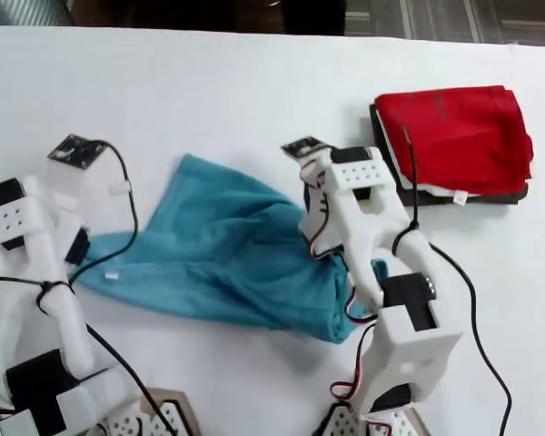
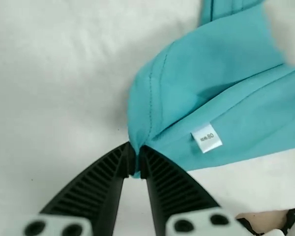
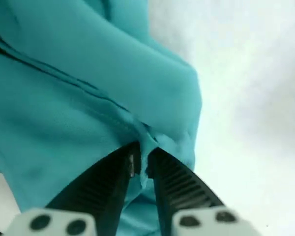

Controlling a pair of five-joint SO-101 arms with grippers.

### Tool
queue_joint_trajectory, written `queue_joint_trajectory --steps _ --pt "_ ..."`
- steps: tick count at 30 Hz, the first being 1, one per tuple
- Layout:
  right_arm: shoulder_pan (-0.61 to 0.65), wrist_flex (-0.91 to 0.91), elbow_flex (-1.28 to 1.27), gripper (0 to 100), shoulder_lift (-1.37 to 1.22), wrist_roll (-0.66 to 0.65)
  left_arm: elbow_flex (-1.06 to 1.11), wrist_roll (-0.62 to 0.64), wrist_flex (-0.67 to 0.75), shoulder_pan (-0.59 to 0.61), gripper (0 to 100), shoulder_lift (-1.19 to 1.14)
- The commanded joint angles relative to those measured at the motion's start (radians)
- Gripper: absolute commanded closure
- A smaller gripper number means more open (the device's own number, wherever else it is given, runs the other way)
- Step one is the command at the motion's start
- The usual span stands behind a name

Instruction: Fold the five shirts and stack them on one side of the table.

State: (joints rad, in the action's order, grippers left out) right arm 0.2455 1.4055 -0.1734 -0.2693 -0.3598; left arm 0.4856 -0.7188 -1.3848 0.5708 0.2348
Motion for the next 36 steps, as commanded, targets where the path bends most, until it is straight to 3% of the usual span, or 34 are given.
queue_joint_trajectory --steps 1,6,14,18,26,31,36 --pt "-0.018 -0.002 0.044 97.8 0.120 0.000 -0.002 0.011 -0.009 -0.006 97 0.040" --pt "-0.010 0.027 0.048 97.9 0.286 -0.006 -0.005 0.009 -0.009 -0.006 97 0.040" --pt "-0.038 0.021 0.051 97.9 0.694 -0.121 -0.076 0.012 -0.017 -0.011 97 0.048" --pt "-0.051 0.012 0.095 97.9 0.863 -0.121 -0.217 0.012 -0.109 -0.011 97 0.048" --pt "-0.091 -0.059 0.233 97.9 0.960 -0.120 -0.590 0.012 -0.334 -0.011 97 0.048" --pt "-0.097 0.059 0.393 97.9 0.984 -0.115 -0.751 0.028 -0.400 -0.003 97 0.057" --pt "-0.097 0.173 0.554 97.9 1.017 -0.114 -0.771 0.106 -0.400 -0.011 97 0.175"
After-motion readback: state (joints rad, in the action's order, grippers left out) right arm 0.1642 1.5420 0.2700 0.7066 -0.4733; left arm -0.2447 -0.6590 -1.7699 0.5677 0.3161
